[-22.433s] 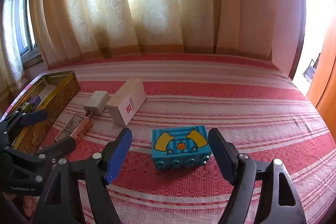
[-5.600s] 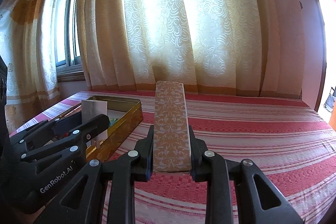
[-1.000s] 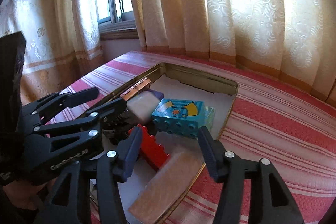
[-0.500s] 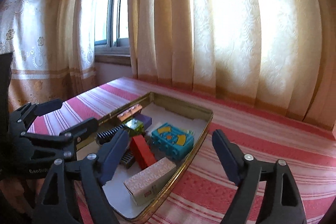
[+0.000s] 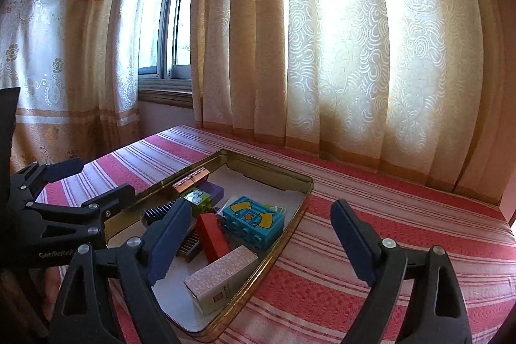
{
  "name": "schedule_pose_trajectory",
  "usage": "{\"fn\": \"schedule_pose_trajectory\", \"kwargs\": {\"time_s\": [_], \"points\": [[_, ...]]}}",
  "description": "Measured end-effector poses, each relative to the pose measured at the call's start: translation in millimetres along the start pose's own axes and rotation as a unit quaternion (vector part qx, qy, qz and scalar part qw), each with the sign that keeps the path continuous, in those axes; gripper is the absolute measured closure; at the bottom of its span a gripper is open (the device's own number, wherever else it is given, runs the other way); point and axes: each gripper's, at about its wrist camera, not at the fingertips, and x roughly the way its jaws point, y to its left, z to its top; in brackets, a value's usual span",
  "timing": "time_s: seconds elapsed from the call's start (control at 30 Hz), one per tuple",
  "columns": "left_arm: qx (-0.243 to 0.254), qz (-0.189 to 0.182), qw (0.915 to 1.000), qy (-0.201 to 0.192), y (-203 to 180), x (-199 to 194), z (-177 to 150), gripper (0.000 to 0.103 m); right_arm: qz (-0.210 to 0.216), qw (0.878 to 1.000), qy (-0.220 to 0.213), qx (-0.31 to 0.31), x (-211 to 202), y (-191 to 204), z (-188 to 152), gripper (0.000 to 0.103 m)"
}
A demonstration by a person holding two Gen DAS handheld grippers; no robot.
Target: Organize rigid objects
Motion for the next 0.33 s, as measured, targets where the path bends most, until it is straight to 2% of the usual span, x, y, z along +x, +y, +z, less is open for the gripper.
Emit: {"fn": "schedule_pose_trajectory", "kwargs": {"time_s": [0.33], "points": [[0.031, 0.012, 0.9994, -0.013, -11.1, -1.7, -5.9, 0.0, -0.001, 1.0, 0.004, 0.0, 0.4, 0.8, -4.9, 0.013]]}}
